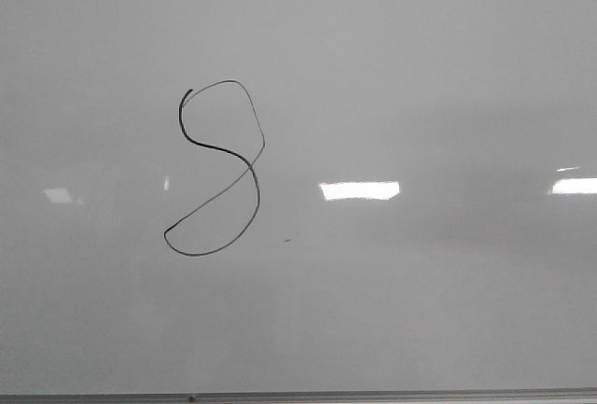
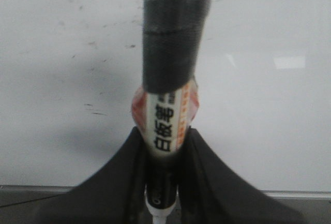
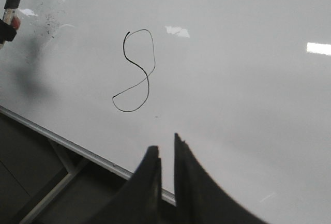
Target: Write number 8 on whiteboard
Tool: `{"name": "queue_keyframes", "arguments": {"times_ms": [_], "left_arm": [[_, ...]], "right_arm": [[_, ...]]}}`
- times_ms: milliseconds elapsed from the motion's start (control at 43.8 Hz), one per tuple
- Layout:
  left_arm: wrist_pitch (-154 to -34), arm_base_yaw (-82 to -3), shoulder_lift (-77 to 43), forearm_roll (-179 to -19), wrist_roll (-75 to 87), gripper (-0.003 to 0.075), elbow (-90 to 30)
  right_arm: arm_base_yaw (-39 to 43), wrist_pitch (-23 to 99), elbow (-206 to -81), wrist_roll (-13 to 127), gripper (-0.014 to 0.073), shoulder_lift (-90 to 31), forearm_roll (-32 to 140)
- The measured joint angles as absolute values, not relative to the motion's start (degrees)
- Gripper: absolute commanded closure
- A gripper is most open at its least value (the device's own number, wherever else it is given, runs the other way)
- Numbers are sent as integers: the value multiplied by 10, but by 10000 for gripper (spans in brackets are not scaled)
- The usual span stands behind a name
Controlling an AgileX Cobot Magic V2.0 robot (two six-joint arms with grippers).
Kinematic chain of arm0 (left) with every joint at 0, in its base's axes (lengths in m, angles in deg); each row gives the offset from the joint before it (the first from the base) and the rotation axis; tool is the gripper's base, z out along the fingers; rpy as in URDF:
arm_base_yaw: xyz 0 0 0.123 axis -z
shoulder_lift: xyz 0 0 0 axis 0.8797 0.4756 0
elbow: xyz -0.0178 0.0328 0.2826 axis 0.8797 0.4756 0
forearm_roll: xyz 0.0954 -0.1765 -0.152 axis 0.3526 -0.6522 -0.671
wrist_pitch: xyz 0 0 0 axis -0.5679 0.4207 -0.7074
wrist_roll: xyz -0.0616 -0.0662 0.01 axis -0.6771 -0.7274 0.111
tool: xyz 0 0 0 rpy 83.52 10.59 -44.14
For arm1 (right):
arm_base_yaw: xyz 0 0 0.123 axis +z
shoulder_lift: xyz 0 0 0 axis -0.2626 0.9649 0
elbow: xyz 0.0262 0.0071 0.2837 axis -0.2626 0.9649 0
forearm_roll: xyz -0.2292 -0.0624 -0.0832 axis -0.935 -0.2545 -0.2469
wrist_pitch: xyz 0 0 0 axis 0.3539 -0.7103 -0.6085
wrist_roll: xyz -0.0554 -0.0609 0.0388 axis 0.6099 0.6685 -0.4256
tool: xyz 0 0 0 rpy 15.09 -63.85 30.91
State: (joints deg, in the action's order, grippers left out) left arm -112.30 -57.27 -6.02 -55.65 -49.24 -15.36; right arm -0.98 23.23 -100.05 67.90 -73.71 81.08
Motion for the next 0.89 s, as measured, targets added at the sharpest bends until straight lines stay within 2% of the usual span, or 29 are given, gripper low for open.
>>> {"name": "queue_keyframes", "arguments": {"times_ms": [46, 137, 457, 639, 708, 776, 890], "left_arm": [[-1107, -588, -48, -561, -492, 741, -148], [-1077, -607, -19, -566, -492, 741, -145], [-962, -609, 80, -598, -492, 741, -145], [-942, -609, 98, -604, -492, 736, -145], [-940, -609, 99, -604, -492, 706, -145], [-940, -609, 99, -604, -492, 635, -144], [-938, -609, 100, -604, -492, 476, -143]], "right_arm": [[-10, 232, -997, 679, 668, -742, 811], [-10, 233, -996, 678, 665, -745, 812], [-10, 234, -996, 678, 665, -745, 813], [-10, 234, -996, 678, 665, -745, 814], [-10, 234, -996, 678, 665, -745, 814], [-10, 234, -996, 678, 665, -745, 814], [-10, 234, -996, 678, 665, -745, 814]]}}
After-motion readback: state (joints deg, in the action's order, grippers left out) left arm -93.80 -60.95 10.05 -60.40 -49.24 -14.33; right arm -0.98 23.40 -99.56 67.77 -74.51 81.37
